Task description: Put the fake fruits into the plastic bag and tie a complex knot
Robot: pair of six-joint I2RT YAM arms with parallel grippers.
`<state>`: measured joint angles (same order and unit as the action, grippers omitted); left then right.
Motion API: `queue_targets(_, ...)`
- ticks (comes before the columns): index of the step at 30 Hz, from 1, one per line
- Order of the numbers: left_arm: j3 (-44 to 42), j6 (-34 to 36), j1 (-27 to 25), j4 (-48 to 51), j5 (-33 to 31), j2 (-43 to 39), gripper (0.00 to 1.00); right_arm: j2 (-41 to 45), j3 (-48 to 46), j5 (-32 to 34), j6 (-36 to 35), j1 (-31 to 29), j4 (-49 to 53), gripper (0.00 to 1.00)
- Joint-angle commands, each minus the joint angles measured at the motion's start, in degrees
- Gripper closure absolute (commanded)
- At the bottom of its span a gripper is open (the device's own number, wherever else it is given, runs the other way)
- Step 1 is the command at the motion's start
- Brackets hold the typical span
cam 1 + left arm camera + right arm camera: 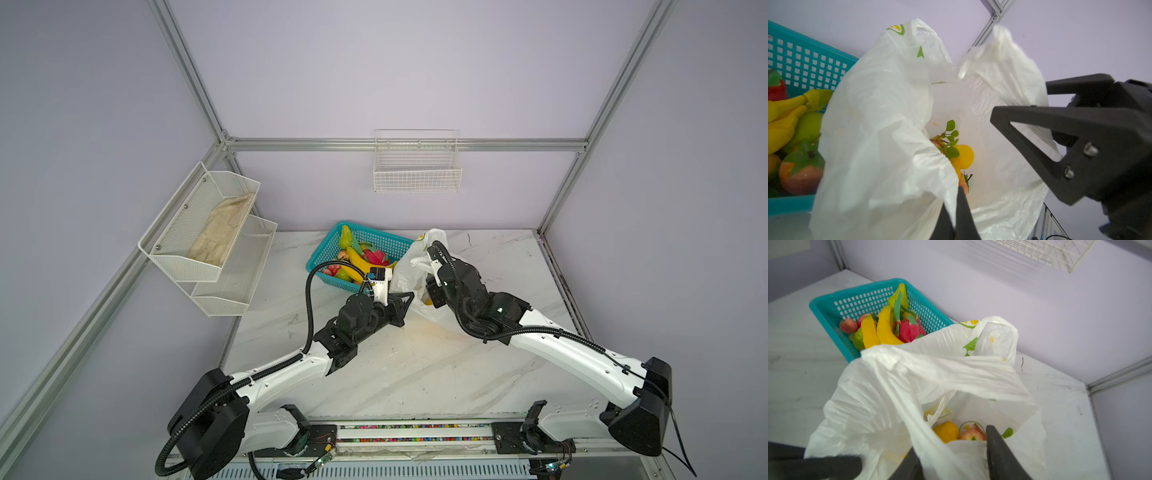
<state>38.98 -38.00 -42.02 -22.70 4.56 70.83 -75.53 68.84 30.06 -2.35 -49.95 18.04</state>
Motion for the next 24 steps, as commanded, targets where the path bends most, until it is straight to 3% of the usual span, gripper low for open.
queue_targets(1,-2.8,2.8,0.3,0.7,-2.5,-2.2,1.00,5.7,-1.7,2.3,4.4,3.4,-5.0,0.72)
queue_targets(4,-4.3,6.2,0.3,3.9,-6.5,-4.7,0.91,10.2,-4.9,-10.1,9.4,11.0,-8.0,0.82)
queue_targets(6,-5.0,9.8,0.3,6.9,-9.9,-7.6,0.76,12.4,-7.7,-18.7,12.6,14.6,-10.8,0.87)
queue_targets(9,-4.1,15.4,0.2,12.7,-15.8,-12.8,0.58,12.9,-10.3,-25.1,15.5,15.6,-12.8,0.90)
queue_targets(12,-2.0,20.6,-0.3,17.6,-21.6,-17.3,0.49,13.1,-12.1,-28.1,17.5,15.6,-14.4,0.91)
queue_targets(16,3.8,27.4,-1.8,20.7,-24.9,-19.2,0.45,14.8,-15.0,-30.1,19.3,15.6,-17.0,0.92)
queue_targets(24,23.9,47.4,-9.0,28.3,-23.4,-5.9,0.40,17.7,-19.2,-30.6,23.7,15.6,-20.8,0.94)
